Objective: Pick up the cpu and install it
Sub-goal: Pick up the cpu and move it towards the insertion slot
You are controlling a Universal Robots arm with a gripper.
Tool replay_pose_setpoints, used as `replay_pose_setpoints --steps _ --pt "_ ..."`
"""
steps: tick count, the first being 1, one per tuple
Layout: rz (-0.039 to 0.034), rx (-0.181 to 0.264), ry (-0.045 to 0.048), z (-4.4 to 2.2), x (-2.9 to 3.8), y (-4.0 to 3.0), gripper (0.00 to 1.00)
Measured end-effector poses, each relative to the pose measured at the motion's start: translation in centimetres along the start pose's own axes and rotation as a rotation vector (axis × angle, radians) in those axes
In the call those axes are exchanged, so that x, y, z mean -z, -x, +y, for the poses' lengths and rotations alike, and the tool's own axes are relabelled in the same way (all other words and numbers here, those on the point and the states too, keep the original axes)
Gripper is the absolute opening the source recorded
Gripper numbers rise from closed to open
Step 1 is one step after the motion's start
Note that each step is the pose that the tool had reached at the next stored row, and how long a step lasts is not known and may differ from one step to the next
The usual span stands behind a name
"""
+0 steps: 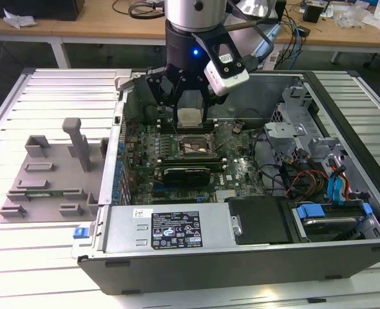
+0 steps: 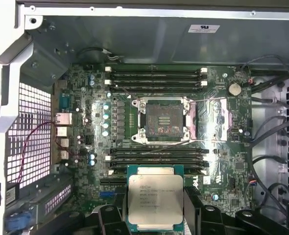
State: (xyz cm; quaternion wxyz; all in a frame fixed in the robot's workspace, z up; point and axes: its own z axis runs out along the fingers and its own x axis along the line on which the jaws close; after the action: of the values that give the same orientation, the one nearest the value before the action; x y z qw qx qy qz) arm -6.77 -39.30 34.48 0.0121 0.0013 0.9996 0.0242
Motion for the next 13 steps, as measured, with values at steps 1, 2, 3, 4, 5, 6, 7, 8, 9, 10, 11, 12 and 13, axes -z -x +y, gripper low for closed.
replay_pose_setpoints --steps 1,2,3,4,5,6,7,8,9,10,11,12,13 --pt "-0.0001 0.0 0.0 0.19 -0.26 0.0 0.55" --pt "0.0 0.0 0.0 0.43 -0.38 0.01 0.55" --pt "0.0 0.0 0.0 0.82 -0.52 0.01 0.55" --pt "0.0 0.0 -0.0001 1.1 -0.6 0.01 0.55" --pt "0.0 0.0 0.0 1.45 -0.68 0.01 0.55" --pt "0.0 0.0 0.0 1.71 -0.73 0.01 0.55" --pt "0.0 0.0 0.0 2.03 -0.81 0.01 0.55" --pt "0.0 0.0 0.0 2.22 -0.85 0.01 0.55" --pt "0.0 0.0 0.0 2.41 -0.89 0.01 0.55" --pt "-0.0001 0.0 0.0002 2.57 -0.94 0.01 0.55" --pt "0.0 0.0 0.0 2.74 -0.97 0.01 0.55" --pt "0.0 0.0 0.0001 3.11 -1.04 0.01 0.55" --pt "0.0001 0.0 -0.0001 3.45 -1.11 0.02 0.55"
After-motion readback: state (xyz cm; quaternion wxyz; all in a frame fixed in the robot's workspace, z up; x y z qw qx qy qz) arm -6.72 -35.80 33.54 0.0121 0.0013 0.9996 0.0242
